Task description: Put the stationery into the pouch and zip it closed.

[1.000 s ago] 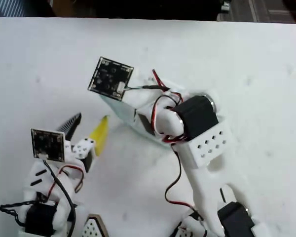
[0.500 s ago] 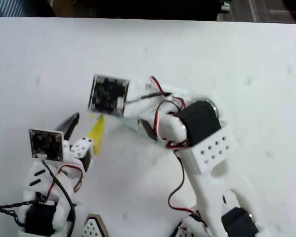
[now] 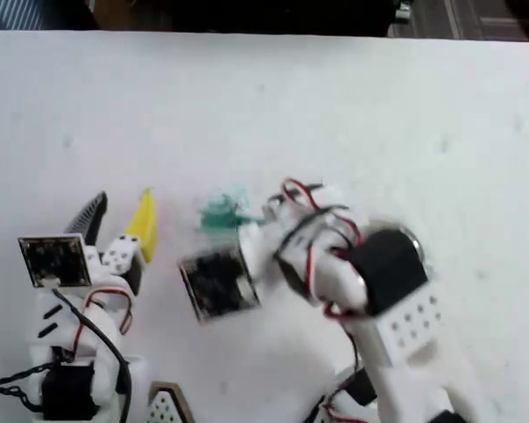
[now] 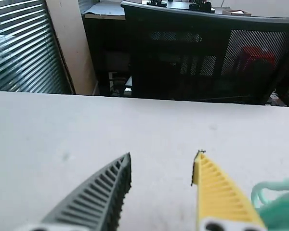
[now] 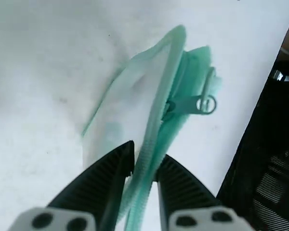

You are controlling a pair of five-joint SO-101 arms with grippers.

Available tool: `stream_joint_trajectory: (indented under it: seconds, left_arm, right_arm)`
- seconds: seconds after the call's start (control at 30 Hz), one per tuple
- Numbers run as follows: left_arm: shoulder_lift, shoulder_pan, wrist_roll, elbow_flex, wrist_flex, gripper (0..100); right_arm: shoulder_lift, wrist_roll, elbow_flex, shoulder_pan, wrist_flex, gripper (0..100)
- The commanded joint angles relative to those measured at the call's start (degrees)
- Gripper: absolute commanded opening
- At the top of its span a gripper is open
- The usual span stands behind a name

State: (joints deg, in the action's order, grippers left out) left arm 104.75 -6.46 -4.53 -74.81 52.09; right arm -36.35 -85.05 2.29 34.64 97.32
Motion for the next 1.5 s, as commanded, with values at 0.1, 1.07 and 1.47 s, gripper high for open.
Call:
stream_joint_trajectory:
  seconds: [0.1, 1.07, 1.47]
  left_arm:
    - [0.0, 0.2, -0.6, -2.5, -4.8, 22]
    - [0.0, 37.8, 7.8, 0.0, 2.7, 17]
    - [0.0, 36.9, 13.8, 2.8, 8.0, 16]
  right_arm:
    - [-7.3, -6.8, 9.8, -0.9, 1.1, 1.7]
    - [-6.5, 7.4, 11.8, -2.7, -12.2, 1.7]
    - [-4.3, 29.5, 11.3, -5.3, -25.0, 1.7]
